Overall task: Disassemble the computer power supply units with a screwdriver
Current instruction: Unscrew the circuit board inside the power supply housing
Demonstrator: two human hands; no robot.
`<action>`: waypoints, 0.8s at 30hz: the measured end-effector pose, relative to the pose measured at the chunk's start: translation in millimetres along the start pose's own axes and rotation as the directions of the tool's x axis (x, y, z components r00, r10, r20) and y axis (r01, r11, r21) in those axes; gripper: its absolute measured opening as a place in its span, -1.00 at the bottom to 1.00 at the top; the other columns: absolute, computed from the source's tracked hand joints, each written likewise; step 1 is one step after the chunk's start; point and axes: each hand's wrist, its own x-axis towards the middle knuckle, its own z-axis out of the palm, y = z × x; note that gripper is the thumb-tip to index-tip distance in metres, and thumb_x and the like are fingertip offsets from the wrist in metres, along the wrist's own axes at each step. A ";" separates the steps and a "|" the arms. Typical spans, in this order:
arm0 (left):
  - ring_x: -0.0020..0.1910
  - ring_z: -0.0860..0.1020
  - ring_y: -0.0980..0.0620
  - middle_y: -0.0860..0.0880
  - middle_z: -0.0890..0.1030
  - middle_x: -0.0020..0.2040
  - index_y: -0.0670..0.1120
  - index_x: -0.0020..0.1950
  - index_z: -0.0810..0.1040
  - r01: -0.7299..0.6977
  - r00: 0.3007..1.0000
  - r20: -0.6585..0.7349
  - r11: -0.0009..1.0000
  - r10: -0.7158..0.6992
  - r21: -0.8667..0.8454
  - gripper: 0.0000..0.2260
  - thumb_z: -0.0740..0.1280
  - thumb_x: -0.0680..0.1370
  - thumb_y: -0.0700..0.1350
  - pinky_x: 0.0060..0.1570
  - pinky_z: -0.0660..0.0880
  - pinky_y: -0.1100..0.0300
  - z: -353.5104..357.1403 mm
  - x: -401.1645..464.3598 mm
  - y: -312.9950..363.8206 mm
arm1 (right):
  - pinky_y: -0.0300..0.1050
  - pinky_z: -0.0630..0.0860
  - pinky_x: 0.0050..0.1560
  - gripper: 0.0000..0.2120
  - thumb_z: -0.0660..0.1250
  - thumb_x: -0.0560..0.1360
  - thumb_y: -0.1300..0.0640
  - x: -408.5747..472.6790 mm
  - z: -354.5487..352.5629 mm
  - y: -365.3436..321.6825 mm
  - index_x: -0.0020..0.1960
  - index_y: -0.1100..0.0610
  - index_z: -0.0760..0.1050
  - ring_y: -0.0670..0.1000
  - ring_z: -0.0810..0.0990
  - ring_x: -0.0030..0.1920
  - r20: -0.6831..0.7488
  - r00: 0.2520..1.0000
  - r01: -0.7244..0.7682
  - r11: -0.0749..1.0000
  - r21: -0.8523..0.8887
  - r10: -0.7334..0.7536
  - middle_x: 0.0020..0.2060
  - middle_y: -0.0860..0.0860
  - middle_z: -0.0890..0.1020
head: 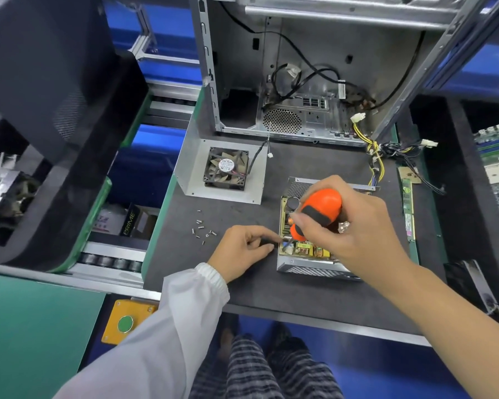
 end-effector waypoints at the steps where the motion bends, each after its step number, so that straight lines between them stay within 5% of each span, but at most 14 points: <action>1: -0.43 0.12 0.13 0.11 0.16 -0.49 -0.09 0.03 0.70 -0.003 1.000 -0.002 1.000 0.003 0.004 -0.83 0.39 0.52 -0.30 -0.39 0.16 0.38 0.2 0.0 -0.6 | -0.27 0.41 -0.29 -0.69 0.42 0.42 -0.11 3.2 1.5 -3.1 -0.08 0.12 0.48 -0.03 0.48 -0.30 0.027 0.999 0.022 0.999 -0.030 -0.021 -0.31 0.00 0.54; 6: -0.44 0.12 0.14 0.12 0.14 -0.49 -0.11 0.04 0.70 -0.007 1.000 0.000 1.000 0.007 0.017 -0.83 0.39 0.52 -0.30 -0.40 0.14 0.37 0.3 0.7 -1.2 | -0.05 0.43 -0.04 -0.68 0.40 0.41 -0.11 24.6 -10.5 -15.2 -0.05 0.14 0.52 0.06 0.53 -0.10 0.274 0.961 0.067 0.987 -0.148 -0.024 -0.14 0.04 0.54; 13: -0.47 0.12 0.14 0.13 0.13 -0.52 0.06 -0.03 0.66 0.002 1.000 0.022 1.000 -0.002 -0.009 -0.75 0.40 0.52 -0.30 -0.39 0.17 0.42 0.7 0.7 -0.3 | -0.34 0.38 -0.14 -0.74 0.37 0.42 -0.13 43.7 -34.0 -29.8 0.00 -0.02 0.47 -0.09 0.49 -0.13 0.575 0.818 0.206 0.940 -0.271 -0.013 -0.14 -0.13 0.55; 21: -0.45 0.13 0.15 0.12 0.13 -0.49 -0.03 0.05 0.68 -0.010 0.999 0.040 1.000 0.010 -0.009 -0.79 0.40 0.52 -0.30 -0.39 0.16 0.42 -2.0 -2.0 2.1 | -0.03 0.52 -0.16 -0.81 0.40 0.41 -0.06 49.7 -26.1 -45.0 -0.10 0.00 0.45 -0.06 0.53 -0.20 0.514 0.850 0.140 0.890 -0.434 0.117 -0.25 -0.10 0.60; 24: -0.47 0.14 0.16 0.13 0.13 -0.52 0.12 -0.11 0.66 -0.028 0.999 0.040 0.999 0.028 -0.019 -0.71 0.40 0.51 -0.31 -0.39 0.17 0.45 -1.5 -1.9 0.9 | -0.04 0.49 -0.20 -0.76 0.36 0.45 -0.11 44.6 -17.5 -54.2 -0.09 -0.01 0.36 0.00 0.50 -0.17 0.528 0.838 0.159 0.864 -0.478 0.138 -0.23 -0.07 0.55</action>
